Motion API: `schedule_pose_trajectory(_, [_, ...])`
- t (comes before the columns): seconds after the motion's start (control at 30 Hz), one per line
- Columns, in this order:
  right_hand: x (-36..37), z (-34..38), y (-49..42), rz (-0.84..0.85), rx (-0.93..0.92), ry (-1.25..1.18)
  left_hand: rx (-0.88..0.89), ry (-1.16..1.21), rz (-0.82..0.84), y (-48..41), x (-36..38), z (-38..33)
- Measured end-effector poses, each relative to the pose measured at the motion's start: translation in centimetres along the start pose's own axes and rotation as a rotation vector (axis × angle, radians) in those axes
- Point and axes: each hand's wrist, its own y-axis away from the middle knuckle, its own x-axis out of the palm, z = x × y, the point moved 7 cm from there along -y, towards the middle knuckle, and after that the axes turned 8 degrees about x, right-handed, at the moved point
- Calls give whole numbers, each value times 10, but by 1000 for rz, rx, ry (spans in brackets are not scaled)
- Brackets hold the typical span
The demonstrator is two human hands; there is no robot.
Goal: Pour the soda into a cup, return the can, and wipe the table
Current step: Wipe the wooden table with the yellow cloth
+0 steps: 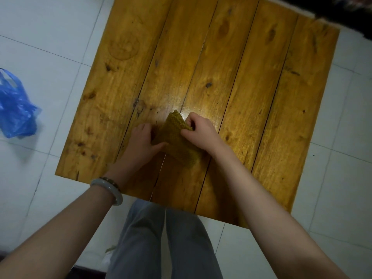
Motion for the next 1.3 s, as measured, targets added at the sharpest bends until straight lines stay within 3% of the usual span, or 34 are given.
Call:
schedule_pose_trajectory(0.13, [-16, 22, 28, -14, -49, -171, -135, 185, -56, 16, -8, -1])
schedule_pose_trajectory(0.33, [-50, 59, 59, -14, 4, -672, -285, 888, 18, 34, -18, -48])
schedule_pose_trajectory(0.5, [-74, 81, 73, 37, 85, -959, -259, 1355, -177, 26, -58, -87])
schedule_pose_trajectory(0.6, [-92, 85, 72, 6, 83, -976, -201, 1338, -239, 28, -80, -91])
schedule_pose_trajectory(0.87, [-114, 99, 39, 11, 95, -798, -191, 1151, -146, -3, -117, -89])
schedule_pose_trajectory(1.13, [-138, 142, -58, -78, 106, -878, -167, 984, -137, -116, -181, -72])
schedule_pose_trajectory(1.3, [-151, 172, -134, -165, 79, -808, -129, 897, -146, -196, -222, -54])
